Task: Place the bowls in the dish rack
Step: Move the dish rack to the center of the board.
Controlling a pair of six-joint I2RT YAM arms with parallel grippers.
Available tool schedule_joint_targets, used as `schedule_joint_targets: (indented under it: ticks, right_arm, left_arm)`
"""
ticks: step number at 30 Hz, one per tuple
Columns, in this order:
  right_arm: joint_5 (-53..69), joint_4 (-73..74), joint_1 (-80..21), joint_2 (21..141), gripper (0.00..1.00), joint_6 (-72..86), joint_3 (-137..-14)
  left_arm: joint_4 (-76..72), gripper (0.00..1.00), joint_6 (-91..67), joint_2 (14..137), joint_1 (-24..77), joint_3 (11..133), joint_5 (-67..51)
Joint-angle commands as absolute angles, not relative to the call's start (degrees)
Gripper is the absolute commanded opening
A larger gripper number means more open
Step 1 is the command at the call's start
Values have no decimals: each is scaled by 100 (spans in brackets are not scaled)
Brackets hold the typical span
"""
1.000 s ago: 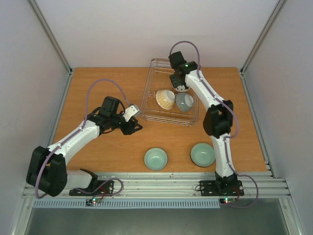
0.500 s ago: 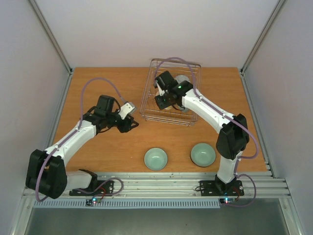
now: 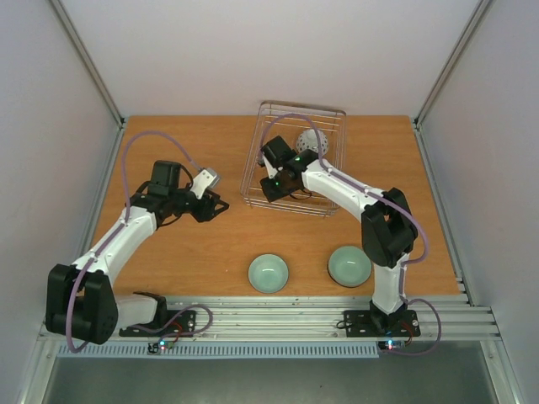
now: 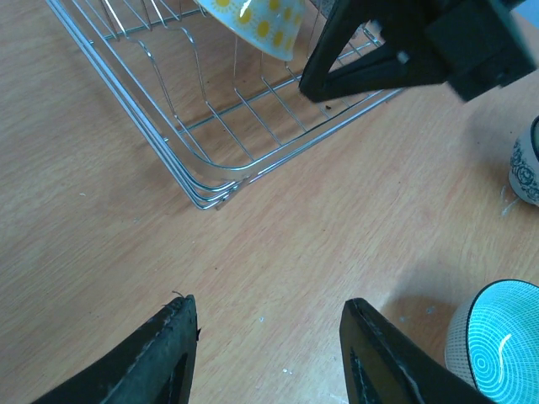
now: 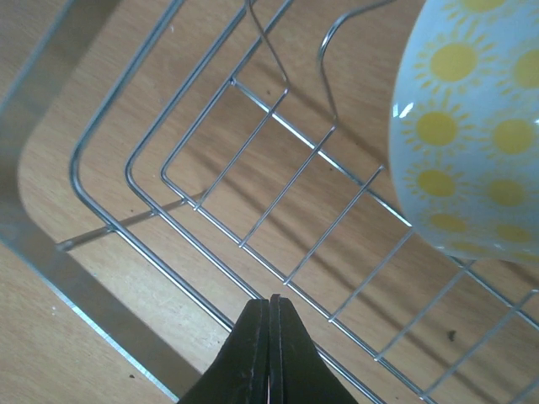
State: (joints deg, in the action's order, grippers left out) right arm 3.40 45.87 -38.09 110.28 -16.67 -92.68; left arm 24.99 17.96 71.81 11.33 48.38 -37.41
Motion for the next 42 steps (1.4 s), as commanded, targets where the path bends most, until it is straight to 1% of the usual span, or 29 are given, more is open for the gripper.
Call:
schedule_joint_targets:
  ticks: [1, 9, 22, 27, 28, 30, 32, 34, 36, 39, 42]
  right_arm:
    - [525, 4446, -3879, 11297, 1, -1525, -9192]
    - [544, 4614, -4066, 11063, 1, -1447, -8877]
    - [470, 4794, -4760, 10202, 1, -1010, -7760]
    - [51, 4802, -4973, 9971, 1, -864, -7612]
    - [-224, 4799, -4974, 9941, 2, -846, -7630]
    - [-644, 4807, -4972, 9885, 7, -850, -7726]
    - [-962, 4767, -4966, 9837, 22, -909, -7861]
    - [-1189, 4662, -4958, 9791, 42, -1017, -8029]
    - [-1397, 4599, -4949, 9734, 54, -1121, -8237]
    - [-1720, 4502, -4920, 9576, 61, -1245, -8501]
    - [-1953, 4465, -4807, 9324, 64, -1303, -8628]
  left_arm:
    - [2432, 47, 1773, 7113, 1116, 4948, -3903]
    - [2405, 47, 1801, 7103, 1109, 4922, -3958]
    - [2451, 48, 1793, 7131, 1110, 4947, -4021]
    - [2642, 48, 1866, 7214, 1116, 5045, -4175]
    - [2690, 48, 1884, 7216, 1116, 5071, -4228]
    - [2844, 48, 1975, 7195, 1124, 5120, -4338]
    - [3102, 47, 2127, 7159, 1152, 5210, -4445]
    - [3502, 48, 2329, 7140, 1218, 5337, -4544]
    - [3847, 48, 2612, 7101, 1317, 5401, -4500]
    - [4320, 48, 3023, 6895, 1663, 5313, -4064]
    - [4637, 48, 3388, 6676, 2302, 4994, -3483]
